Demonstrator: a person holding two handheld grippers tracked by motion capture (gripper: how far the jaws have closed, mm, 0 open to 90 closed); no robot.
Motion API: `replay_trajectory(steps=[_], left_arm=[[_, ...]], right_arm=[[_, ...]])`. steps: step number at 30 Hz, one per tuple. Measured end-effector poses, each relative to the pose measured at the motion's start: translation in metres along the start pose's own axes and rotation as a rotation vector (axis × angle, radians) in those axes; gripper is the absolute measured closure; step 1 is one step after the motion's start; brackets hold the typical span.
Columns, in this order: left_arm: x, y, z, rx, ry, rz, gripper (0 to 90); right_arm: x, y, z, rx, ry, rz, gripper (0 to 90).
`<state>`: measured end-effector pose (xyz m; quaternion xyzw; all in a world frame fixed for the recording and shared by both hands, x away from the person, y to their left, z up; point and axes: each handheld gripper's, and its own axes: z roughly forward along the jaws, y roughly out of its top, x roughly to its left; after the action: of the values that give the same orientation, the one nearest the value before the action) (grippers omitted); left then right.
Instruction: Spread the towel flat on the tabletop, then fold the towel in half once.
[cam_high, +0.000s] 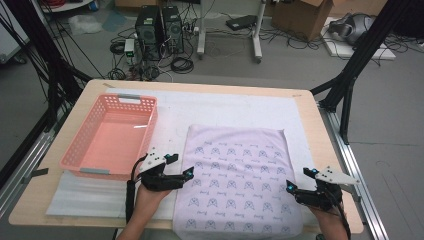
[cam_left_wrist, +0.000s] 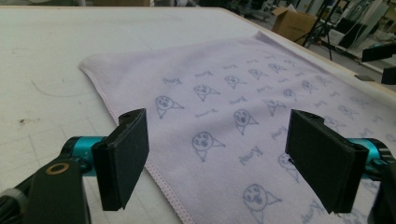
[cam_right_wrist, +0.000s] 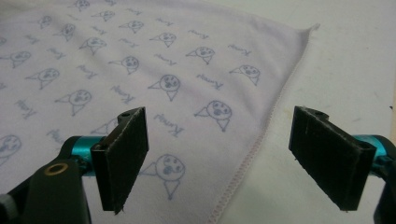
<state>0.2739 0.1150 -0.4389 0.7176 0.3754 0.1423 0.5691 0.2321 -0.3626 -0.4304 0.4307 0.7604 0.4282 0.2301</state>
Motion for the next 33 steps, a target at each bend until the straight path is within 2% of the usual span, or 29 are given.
replay_trajectory(steps=[8,12,14,15,16,18,21,23,25,26,29,33], left_arm=[[0.000,0.001,-0.002,-0.008,-0.006,-0.006,22.2],[0.001,0.001,0.002,0.019,-0.013,-0.002,21.9],[0.002,0.001,0.006,0.038,-0.025,0.002,21.8],[0.003,0.000,0.007,0.043,-0.044,0.002,21.8],[0.003,0.000,0.009,0.047,-0.049,0.019,22.1],[0.002,0.000,0.010,0.055,-0.021,0.053,23.9],[0.003,-0.001,0.012,0.075,0.002,0.026,24.2],[0.005,-0.001,0.012,0.068,-0.015,0.005,25.6],[0.007,-0.001,0.012,0.077,-0.012,-0.037,25.3],[0.008,-0.001,0.013,0.084,-0.007,-0.046,24.5],[0.011,0.000,0.018,0.092,0.035,-0.055,21.3],[0.012,0.004,0.025,0.113,0.045,-0.049,22.1]], right_arm=[[-0.001,0.000,-0.001,-0.003,-0.001,0.005,19.0],[-0.001,-0.002,-0.001,0.000,-0.003,0.003,19.0],[-0.001,-0.002,-0.001,0.004,-0.004,0.007,19.0],[-0.001,-0.002,-0.001,0.004,-0.004,0.008,19.0],[0.000,-0.001,-0.001,0.008,-0.005,0.007,19.0],[-0.001,-0.001,0.001,0.007,-0.005,0.007,19.0],[0.000,0.000,0.003,0.013,-0.005,0.018,19.0],[-0.001,0.000,0.007,0.023,-0.002,0.015,19.0],[-0.001,0.001,0.011,0.034,-0.004,0.015,19.0],[-0.002,0.001,0.013,0.043,-0.002,0.018,19.0],[-0.003,0.004,0.019,0.064,-0.001,0.024,19.1],[-0.010,0.009,0.026,0.086,-0.008,0.035,20.2]])
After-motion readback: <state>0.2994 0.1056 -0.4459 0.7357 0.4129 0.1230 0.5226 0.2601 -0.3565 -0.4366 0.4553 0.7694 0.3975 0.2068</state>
